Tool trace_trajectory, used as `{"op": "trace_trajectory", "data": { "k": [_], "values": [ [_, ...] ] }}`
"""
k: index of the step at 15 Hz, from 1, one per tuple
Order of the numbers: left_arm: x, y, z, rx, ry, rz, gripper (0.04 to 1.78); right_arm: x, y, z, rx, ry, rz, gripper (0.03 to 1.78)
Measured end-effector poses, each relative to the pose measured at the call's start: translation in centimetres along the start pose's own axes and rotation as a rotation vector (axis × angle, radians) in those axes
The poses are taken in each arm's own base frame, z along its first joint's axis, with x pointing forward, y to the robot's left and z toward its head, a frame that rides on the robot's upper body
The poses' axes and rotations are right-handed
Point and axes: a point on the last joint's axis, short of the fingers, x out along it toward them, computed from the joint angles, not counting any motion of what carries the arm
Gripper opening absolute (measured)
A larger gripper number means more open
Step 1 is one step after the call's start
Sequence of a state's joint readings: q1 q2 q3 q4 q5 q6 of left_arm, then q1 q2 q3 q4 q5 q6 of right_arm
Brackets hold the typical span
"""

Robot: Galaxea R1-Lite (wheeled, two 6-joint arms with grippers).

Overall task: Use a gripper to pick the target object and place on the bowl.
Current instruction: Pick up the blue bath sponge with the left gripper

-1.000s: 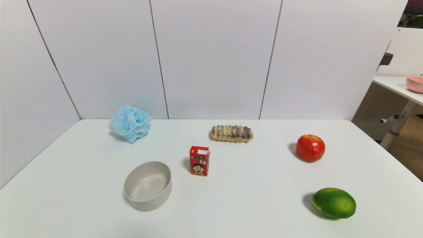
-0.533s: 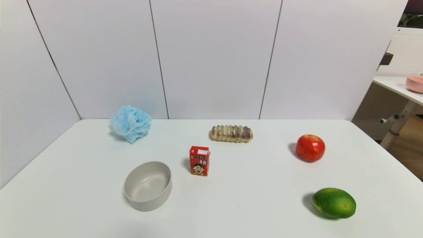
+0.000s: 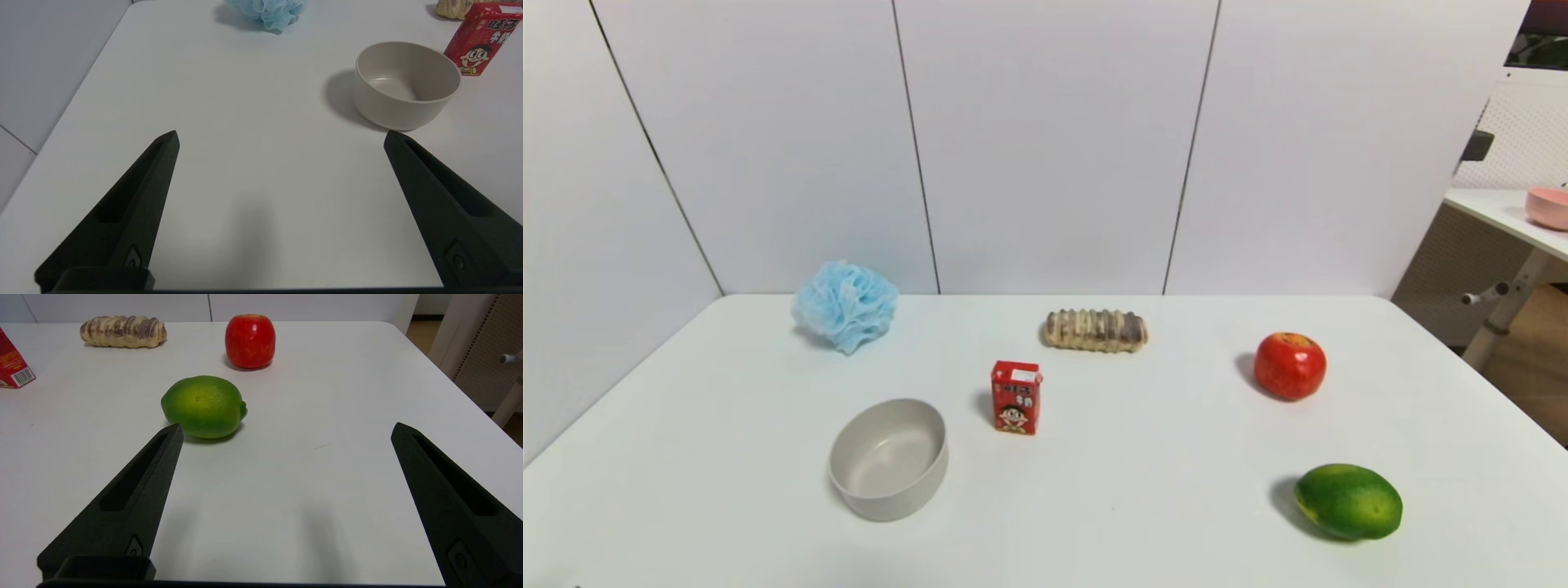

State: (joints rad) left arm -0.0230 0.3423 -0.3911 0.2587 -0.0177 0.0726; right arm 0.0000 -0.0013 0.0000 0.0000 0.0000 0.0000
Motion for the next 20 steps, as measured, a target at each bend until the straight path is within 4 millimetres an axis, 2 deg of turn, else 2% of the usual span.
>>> {"op": "trace_trajectory", "data": {
  "k": [3,5,8,15,17,20],
  "values": [
    [2.9,0.5,6.8,0.043,0.179,-0.048,1.77,0.0,0.0,0.0,0.000,0.000,0.000,1.75],
    [4.8,0.5,9.0,0.064,0.282,-0.094,1.77,0.0,0.0,0.0,0.000,0.000,0.000,1.75],
    [6.7,0.5,10.0,0.066,0.339,-0.108,1.77,0.0,0.0,0.0,0.000,0.000,0.000,1.75],
    [9.0,0.6,11.0,0.064,0.368,-0.114,1.77,0.0,0.0,0.0,0.000,0.000,0.000,1.75],
    [10.4,0.6,12.1,0.083,0.329,-0.121,1.77,0.0,0.0,0.0,0.000,0.000,-0.001,1.75],
    [13.9,0.6,13.7,0.130,0.209,-0.123,1.77,0.0,0.0,0.0,0.000,0.000,0.000,1.75]
  ]
}}
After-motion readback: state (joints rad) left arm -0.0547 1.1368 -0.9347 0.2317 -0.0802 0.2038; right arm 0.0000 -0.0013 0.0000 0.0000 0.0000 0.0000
